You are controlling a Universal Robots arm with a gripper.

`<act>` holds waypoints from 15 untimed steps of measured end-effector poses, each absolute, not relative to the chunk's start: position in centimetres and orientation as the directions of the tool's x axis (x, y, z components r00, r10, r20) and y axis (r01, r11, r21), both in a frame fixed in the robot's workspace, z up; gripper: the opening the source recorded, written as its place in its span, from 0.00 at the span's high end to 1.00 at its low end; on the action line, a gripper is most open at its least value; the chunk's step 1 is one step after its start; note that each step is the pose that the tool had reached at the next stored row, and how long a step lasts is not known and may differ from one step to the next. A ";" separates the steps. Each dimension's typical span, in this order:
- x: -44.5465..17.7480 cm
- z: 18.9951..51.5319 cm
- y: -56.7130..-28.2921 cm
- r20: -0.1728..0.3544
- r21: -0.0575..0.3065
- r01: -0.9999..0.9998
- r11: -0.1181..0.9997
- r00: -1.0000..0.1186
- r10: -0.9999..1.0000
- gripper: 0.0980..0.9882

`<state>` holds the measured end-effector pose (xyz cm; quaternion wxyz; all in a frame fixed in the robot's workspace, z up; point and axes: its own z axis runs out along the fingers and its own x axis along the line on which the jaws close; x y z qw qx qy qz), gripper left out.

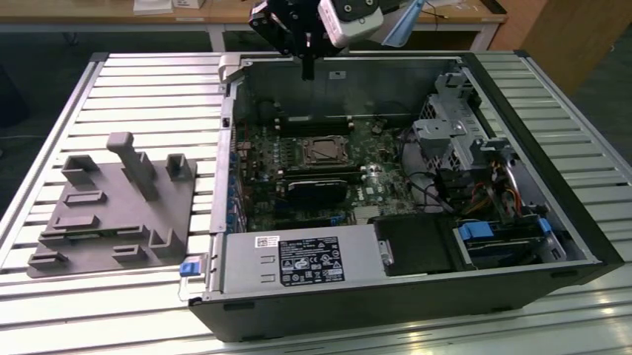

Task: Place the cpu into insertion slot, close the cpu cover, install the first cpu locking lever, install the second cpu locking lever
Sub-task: 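Install the second cpu locking lever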

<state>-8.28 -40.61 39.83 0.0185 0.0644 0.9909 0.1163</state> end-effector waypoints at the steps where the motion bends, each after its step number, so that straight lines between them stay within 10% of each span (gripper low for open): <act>1: -8.3 39.8 -40.6 -0.022 0.233 0.123 0.965 -0.991 0.132 0.99; 15: -8.3 39.6 -40.6 -0.022 0.233 0.123 0.965 -0.991 0.132 0.99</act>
